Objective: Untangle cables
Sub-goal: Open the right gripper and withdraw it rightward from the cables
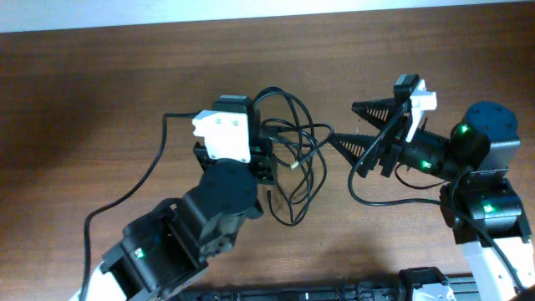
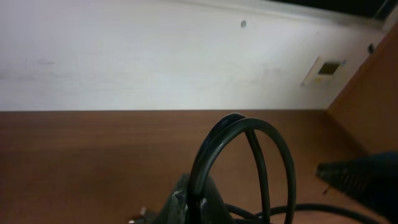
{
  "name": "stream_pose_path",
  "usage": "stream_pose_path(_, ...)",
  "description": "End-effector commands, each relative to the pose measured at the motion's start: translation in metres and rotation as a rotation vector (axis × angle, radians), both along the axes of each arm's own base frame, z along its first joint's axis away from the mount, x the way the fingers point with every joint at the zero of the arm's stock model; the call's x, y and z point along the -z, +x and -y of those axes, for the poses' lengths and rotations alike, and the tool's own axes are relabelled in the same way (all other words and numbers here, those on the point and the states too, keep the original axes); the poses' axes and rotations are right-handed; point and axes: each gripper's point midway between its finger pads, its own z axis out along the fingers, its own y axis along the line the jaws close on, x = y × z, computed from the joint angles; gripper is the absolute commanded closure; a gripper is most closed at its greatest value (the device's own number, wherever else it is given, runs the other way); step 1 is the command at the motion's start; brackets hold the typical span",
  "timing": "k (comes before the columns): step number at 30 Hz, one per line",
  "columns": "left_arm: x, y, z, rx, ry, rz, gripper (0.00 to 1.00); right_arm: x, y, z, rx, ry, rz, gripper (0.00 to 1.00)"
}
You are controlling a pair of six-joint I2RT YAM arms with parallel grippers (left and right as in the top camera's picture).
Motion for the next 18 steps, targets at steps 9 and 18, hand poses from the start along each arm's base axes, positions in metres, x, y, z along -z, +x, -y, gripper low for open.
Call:
stream_pose_path(9,0.002,0.006,0.004,-0.002,0.072,0.010,1.00,-0.009,0.019,0.014,0.142,0.047,-0.037,0.02)
stream_pose_path(18,0.008,0.002,0.009,0.040,0.084,-0.015,1.00,-0.019,0.034,0.027,0.261,0.086,-0.031,0.02)
